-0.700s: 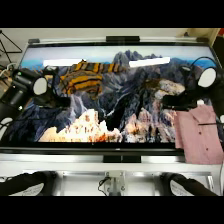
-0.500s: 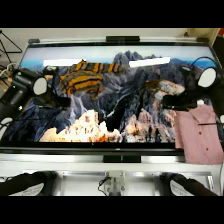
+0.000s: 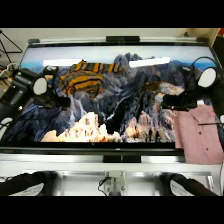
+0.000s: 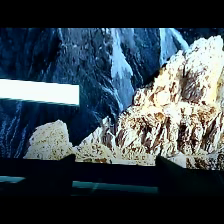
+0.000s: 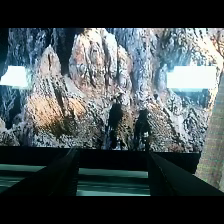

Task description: Fold the shirts.

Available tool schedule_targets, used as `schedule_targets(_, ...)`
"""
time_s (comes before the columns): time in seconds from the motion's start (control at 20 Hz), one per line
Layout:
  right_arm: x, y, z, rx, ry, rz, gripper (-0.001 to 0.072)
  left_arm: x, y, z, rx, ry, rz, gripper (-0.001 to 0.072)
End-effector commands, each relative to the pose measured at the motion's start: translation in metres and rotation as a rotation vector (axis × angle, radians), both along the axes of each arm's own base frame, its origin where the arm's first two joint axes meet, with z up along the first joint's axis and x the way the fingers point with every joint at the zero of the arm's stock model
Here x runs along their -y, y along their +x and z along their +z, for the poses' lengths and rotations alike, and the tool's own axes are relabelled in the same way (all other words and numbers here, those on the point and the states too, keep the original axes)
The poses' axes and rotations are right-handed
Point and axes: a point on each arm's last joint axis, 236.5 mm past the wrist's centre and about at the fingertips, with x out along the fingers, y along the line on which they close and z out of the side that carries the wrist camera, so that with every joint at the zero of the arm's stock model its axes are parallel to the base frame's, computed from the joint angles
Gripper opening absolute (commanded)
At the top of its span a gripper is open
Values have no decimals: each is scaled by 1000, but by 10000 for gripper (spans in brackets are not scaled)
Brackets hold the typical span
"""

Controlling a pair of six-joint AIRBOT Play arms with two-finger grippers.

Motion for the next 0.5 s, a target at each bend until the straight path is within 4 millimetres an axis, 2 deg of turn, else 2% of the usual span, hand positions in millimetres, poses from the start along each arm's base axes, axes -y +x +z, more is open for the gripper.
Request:
schedule_targets(0.0, -1, 1, 0, 3, 3, -7, 528, 1, 1, 0, 3, -1, -1, 611)
schedule_targets(0.15, -7, 2, 1, 8, 29, -6, 528, 16, 33, 6, 137, -60, -30, 611)
schedule_targets(0.3, -7, 8, 2, 34, 29, -9, 528, 33, 44, 9, 184, -131, -36, 611)
schedule_targets(0.45, -7, 33, 8, 139, 34, -25, 528, 49, 98, 19, 367, -185, -90, 623)
